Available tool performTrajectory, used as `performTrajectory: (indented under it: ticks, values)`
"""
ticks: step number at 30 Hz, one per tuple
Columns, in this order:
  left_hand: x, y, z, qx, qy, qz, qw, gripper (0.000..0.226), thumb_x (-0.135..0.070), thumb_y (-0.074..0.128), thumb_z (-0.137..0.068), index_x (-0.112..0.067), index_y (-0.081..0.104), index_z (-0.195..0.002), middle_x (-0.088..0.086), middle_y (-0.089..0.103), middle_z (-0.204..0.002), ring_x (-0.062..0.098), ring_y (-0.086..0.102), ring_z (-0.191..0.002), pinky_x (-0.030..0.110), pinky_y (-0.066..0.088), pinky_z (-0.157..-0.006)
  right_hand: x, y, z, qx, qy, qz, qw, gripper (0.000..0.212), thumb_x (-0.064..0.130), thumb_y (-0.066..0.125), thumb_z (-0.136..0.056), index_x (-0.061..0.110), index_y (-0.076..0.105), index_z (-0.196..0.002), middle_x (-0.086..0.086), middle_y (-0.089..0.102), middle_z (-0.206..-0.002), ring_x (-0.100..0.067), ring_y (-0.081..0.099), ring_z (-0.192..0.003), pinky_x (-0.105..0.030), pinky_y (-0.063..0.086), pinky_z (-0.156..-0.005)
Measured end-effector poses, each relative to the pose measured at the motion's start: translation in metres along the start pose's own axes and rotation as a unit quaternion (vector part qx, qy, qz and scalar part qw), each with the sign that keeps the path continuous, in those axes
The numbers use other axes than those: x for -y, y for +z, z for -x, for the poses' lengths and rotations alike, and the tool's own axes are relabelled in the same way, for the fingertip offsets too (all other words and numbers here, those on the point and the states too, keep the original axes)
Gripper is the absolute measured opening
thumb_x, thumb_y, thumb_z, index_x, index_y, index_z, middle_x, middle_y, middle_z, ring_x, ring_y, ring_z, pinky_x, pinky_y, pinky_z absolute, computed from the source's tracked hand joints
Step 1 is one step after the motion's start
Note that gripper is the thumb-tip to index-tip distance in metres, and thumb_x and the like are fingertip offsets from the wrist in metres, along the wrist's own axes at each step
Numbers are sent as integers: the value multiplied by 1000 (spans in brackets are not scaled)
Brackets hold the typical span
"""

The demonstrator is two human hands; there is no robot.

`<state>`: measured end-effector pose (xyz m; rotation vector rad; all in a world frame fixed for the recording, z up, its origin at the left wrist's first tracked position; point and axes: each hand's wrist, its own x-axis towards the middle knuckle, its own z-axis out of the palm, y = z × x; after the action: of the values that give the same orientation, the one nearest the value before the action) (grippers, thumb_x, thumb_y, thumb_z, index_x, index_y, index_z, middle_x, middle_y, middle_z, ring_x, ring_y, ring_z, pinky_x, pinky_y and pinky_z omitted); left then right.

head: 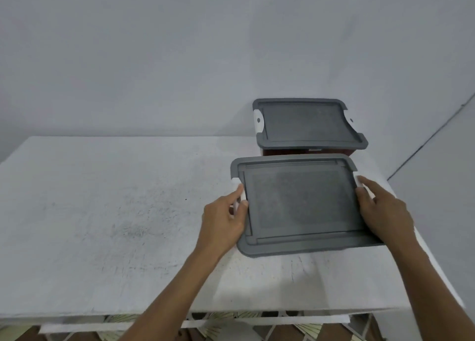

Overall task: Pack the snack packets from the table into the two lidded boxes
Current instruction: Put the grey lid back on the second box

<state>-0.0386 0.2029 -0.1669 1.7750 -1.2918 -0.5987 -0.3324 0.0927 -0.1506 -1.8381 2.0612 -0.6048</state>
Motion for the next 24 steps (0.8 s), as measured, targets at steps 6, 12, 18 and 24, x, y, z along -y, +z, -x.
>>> performTrajectory:
  ticks: [6,12,18,24]
  values:
    - [-20,33,-33,28,45,-28,998,43,-28,49,-101,-19,46,-142,10,71,-104,22,66,-92,32,53,-85,-13,-9,-18,-72,-18,91,993,43,43,34,-102,27,52,-138,-23,66,-117,-43,63,-101,-49,51,-85]
    - [-25,43,-47,38,76,-41,996,41,-28,46,-102,-17,50,-141,10,68,-83,18,59,-71,36,52,-69,-17,-11,-34,-74,-4,92,993,41,45,37,-100,29,54,-134,-24,67,-107,-44,63,-93,-47,50,-80]
    - [-13,41,-49,56,82,-36,994,45,-34,46,-101,-23,44,-145,6,68,-107,16,63,-90,32,55,-83,-13,-11,-30,-76,8,95,993,41,45,37,-100,30,55,-134,-25,67,-106,-45,63,-93,-49,51,-81]
    - [4,32,-48,131,108,-36,985,50,-43,38,-102,-36,29,-150,1,64,-119,14,64,-96,35,57,-85,-8,-9,-20,-109,-13,123,986,36,33,43,-100,17,60,-128,-25,65,-98,-44,62,-86,-46,49,-72]
